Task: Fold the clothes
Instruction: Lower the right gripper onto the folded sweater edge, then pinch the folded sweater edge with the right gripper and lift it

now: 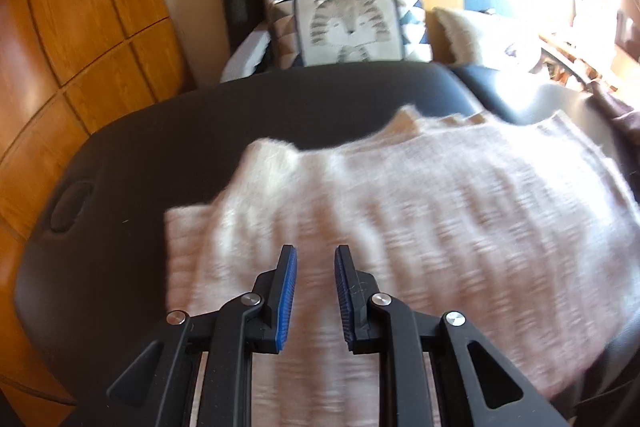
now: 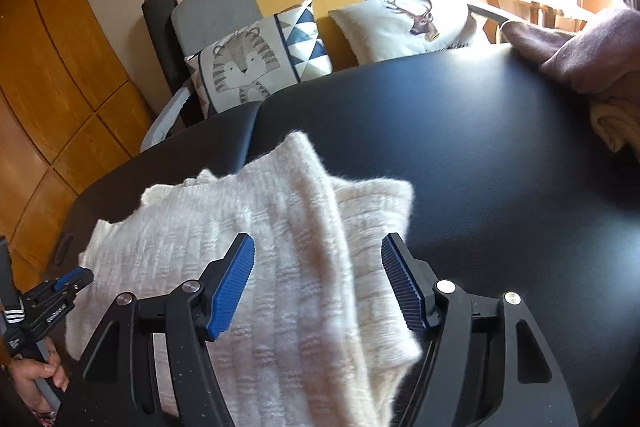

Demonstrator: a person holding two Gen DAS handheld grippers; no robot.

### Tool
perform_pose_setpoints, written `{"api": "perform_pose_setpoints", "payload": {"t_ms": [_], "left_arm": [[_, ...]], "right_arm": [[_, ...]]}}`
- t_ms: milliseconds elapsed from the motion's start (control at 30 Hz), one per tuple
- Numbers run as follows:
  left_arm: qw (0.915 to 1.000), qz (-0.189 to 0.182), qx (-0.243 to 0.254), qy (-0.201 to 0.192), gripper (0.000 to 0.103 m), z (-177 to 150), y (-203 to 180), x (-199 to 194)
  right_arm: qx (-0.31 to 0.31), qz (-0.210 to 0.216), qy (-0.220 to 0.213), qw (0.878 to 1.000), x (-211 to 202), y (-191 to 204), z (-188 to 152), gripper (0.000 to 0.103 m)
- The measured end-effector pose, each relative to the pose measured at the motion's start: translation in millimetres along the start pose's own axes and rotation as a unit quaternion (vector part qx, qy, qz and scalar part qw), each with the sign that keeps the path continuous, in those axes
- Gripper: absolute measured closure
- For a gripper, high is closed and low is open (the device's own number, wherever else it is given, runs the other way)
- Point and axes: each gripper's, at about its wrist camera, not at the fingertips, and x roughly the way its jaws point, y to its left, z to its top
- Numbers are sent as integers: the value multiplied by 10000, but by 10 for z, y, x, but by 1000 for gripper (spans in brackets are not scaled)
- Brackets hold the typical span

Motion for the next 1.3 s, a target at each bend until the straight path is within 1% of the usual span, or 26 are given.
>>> {"api": "perform_pose_setpoints", "payload": {"t_ms": [33,100,133,233,300,433,500,533,600,767,867,967,1000,1033,1067,1100,1133,1233,1300], "left_arm": [[9999,-165,27,13,84,24,-68,-1],[9992,-355,163,91,84,59,-216,59],[9984,-432,335,141,84,61,-274,95],[9980,-239,573,141,84,28,-433,177],[9979,-187,608,110,84,6,-457,194],[9961,-338,794,165,83,-68,-478,188],[9962,-425,734,190,83,-81,-422,205],[9962,-471,697,202,83,-86,-392,214],[9965,-543,596,225,83,-90,-358,225],[9969,-452,609,223,83,-97,-388,249],[9971,-377,632,191,83,-110,-409,247],[9973,-386,613,148,82,-119,-396,256],[9973,-391,613,139,82,-120,-391,259],[9972,-392,623,123,82,-124,-391,258],[9972,-391,636,104,82,-128,-393,255],[9972,-394,629,92,82,-133,-392,253],[9973,-398,616,82,82,-139,-391,252],[9974,-407,589,57,82,-151,-389,250],[9975,-409,581,49,82,-157,-392,250]], "right_arm": [[5,10,51,10000,0,-58,11,25],[16,30,152,9999,0,-173,34,25],[22,39,202,9998,-1,-231,45,25],[153,150,361,9991,52,-351,29,25],[287,243,464,9982,113,-418,0,25],[681,576,822,9926,317,-515,-72,25],[837,748,891,9897,385,-532,-106,25],[899,839,915,9882,409,-535,-118,22],[956,1042,918,9857,419,-521,-125,22],[1040,1473,999,9785,494,-421,-126,22],[837,1236,909,9846,525,-287,-139,22],[576,864,863,9908,531,-174,-146,24],[465,701,860,9927,531,-142,-146,32],[334,533,859,9943,532,-115,-148,47],[281,516,869,9945,536,-103,-147,54],[341,651,908,9932,546,-111,-147,69],[411,750,935,9919,553,-123,-146,73],[605,848,916,9903,542,-171,-141,77],[820,994,892,9876,517,-221,-142,79]]}}
